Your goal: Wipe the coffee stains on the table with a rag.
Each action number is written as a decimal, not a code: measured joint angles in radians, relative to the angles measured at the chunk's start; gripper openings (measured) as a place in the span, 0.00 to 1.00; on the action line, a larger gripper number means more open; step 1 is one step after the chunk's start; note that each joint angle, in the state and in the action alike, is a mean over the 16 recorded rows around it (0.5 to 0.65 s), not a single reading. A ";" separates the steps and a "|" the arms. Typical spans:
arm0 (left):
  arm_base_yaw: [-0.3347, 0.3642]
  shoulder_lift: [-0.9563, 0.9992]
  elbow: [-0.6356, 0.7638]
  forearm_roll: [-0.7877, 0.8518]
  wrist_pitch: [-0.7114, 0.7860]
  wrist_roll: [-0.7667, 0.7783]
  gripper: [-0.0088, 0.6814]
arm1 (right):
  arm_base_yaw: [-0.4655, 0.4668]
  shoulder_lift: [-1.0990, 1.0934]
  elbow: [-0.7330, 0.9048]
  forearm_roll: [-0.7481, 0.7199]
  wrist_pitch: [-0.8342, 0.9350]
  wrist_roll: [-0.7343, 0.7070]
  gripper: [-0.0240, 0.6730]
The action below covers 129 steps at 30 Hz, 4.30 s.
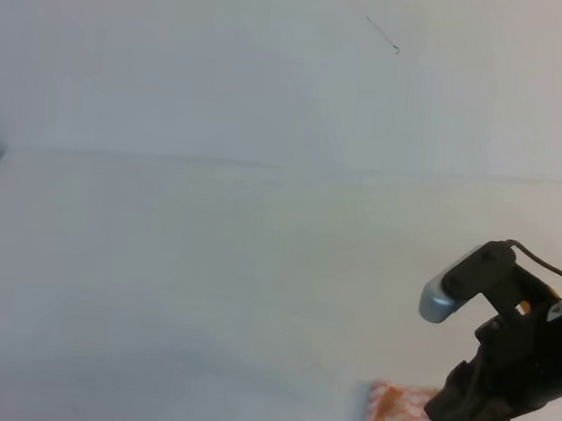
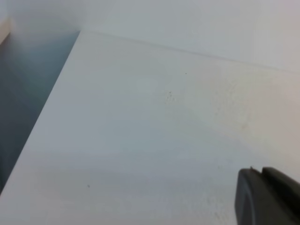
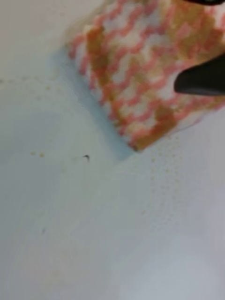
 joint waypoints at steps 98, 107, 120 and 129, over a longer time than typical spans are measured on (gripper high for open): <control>0.000 0.000 0.000 0.000 0.000 0.000 0.01 | -0.435 0.525 -0.386 -0.562 -0.225 0.571 0.08; 0.000 0.000 0.000 0.000 0.000 0.000 0.01 | -0.289 0.563 -0.387 -0.497 -0.288 0.531 0.07; 0.000 0.000 0.000 0.000 0.000 0.000 0.01 | -0.134 0.586 -0.383 -0.483 -0.266 0.516 0.08; 0.000 0.000 0.000 0.000 0.000 0.000 0.01 | -0.155 0.563 -0.325 -0.697 -0.212 0.636 0.08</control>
